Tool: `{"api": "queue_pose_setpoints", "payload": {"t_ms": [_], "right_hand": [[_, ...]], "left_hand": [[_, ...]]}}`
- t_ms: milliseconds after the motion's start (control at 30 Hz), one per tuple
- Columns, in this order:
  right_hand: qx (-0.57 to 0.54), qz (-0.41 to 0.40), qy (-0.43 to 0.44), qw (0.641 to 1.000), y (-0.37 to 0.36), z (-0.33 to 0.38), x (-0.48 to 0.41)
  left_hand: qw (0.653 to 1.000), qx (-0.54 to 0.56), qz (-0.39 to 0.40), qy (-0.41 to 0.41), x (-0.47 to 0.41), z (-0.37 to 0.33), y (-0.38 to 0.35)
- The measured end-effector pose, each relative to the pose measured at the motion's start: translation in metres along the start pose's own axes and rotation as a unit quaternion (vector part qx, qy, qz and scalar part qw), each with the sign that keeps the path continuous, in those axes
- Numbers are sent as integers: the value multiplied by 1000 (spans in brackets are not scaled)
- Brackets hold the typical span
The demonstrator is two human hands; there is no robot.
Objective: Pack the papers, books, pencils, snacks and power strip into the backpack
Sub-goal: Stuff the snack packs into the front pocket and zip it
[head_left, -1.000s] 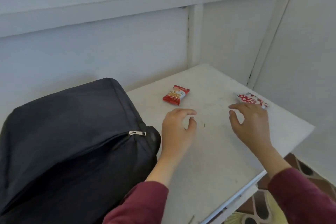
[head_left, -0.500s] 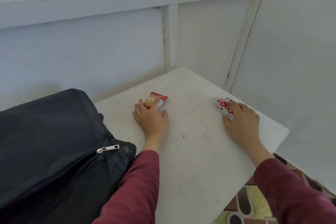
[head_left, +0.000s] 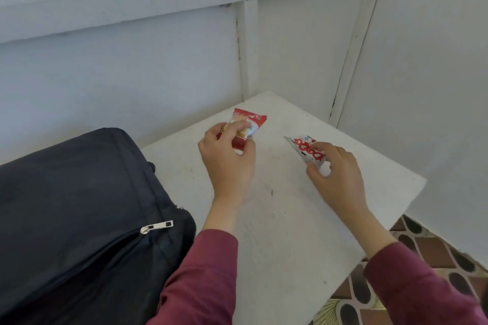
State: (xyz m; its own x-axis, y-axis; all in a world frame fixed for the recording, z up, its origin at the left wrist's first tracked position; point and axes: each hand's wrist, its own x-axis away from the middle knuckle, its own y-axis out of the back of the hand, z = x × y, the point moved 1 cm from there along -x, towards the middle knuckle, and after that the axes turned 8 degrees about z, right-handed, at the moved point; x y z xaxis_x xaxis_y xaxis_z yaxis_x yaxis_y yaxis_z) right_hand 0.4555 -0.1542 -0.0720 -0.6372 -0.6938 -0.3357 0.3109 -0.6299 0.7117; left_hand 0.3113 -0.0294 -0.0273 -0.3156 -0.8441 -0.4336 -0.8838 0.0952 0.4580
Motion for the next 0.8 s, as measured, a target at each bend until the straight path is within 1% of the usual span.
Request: {"api": "queue_pose_setpoints", "payload": {"t_ms": [133,233,300,433,533,667,800], "right_hand": [[-38,6,52,998,-4,50,9],[-65,33,104,992,-8,93,13],[-88,53,142,985,-12,121,16],[-124,89,215,965,-24,170,26],[-139,124,249,950,-40,196,34],[-156,169,285,931,-60,220,49],[-144,190,299,924,-72,233,61]], "left_hand": [[997,32,-32,-58,22,-37,53],[995,9,-50,-91,52,-46,94],[994,-13,-64,-89,68,-40,122],[991,-55,-113,-42,85,-13,174],[983,-102,-151,3,94,7,208],[970,-166,-164,63,101,31,253],[960,-199,-171,103,103,49,282]]}}
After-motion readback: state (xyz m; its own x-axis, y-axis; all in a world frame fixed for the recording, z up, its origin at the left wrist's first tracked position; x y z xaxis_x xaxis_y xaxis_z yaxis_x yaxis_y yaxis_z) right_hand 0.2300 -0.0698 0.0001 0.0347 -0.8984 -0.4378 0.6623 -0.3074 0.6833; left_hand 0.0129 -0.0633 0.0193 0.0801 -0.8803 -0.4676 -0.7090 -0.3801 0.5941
